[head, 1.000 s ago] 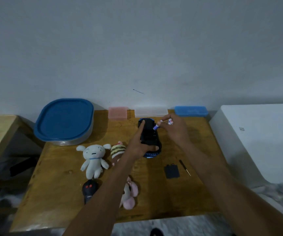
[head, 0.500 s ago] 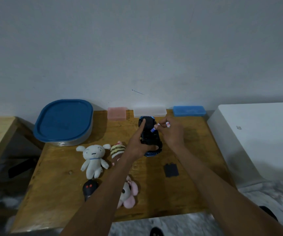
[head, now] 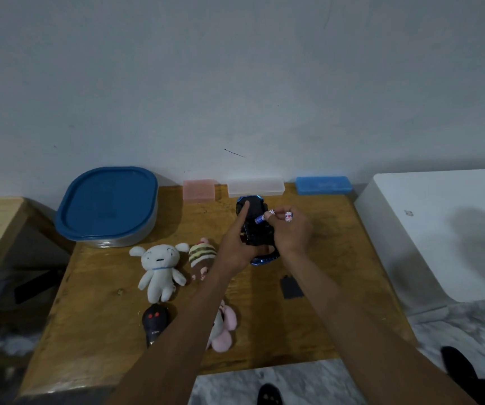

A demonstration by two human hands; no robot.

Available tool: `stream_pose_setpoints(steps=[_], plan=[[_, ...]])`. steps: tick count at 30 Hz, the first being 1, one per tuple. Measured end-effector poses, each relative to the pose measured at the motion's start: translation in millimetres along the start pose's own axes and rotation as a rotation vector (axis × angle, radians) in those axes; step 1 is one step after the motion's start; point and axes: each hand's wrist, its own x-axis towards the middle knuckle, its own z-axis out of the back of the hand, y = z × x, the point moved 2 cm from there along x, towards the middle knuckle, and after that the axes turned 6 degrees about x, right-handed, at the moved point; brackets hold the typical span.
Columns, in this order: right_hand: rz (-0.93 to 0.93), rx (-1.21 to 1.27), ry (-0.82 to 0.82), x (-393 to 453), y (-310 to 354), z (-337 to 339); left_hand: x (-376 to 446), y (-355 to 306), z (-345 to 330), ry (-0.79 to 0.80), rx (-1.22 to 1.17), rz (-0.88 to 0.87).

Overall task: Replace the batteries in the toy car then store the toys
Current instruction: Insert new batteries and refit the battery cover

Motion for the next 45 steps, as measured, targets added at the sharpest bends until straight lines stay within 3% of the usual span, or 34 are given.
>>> stream_pose_setpoints(steps=[18, 33, 37, 42, 45], plan=[[0.159, -0.178, 0.119, 0, 2, -5, 1, -8, 6, -0.014, -0.001, -0.064], [0.346, -0.465, 0.246, 6, 26, 2, 7, -11, 4, -0.009, -0.042, -0.069], [0.315, -0.462, 0.313, 12, 20, 7, 7, -9, 0, 0.007, -0.008, -0.066], [0.149, -0.341, 0.346, 20, 19, 11, 4, -7, 5, 0.032, 0.009, -0.043], [0.131, -0.453, 0.38, 26, 16, 11, 9, -7, 6, 0.041, 0.032, -0.049]])
